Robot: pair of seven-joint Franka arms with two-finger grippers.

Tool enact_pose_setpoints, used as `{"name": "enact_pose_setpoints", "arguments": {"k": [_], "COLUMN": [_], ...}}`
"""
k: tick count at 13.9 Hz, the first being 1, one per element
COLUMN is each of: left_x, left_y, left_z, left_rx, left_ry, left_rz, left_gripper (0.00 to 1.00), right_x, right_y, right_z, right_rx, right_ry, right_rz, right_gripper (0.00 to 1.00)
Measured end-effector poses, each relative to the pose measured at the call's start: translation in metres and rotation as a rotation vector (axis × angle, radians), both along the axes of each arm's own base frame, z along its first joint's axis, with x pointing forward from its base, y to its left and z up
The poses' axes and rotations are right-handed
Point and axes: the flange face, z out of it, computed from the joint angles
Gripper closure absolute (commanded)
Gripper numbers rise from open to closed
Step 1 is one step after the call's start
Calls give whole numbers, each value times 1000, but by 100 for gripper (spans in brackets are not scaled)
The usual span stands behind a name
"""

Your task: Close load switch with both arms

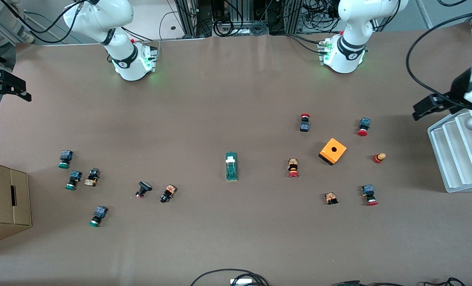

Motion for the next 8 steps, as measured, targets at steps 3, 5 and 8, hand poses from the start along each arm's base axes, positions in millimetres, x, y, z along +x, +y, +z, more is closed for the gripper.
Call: {"name": "enact_pose_setpoints", "arguments": {"k": [3,5,8], "left_x": [-6,-13,-30], "left_y": [-33,-47,-67], "left_z": [14,31,55], "left_rx": [-2,-2,4], "left_ry": [-29,-64,-111], "left_rz": [-60,-85,-119], "left_gripper": [0,0,0], "right_x": [0,0,0], "right_y": [0,0,0], "right_z": [0,0,0], "right_rx": [0,0,0], "right_ry": [0,0,0], "right_rz": [0,0,0], "right_gripper": [0,0,0]}}
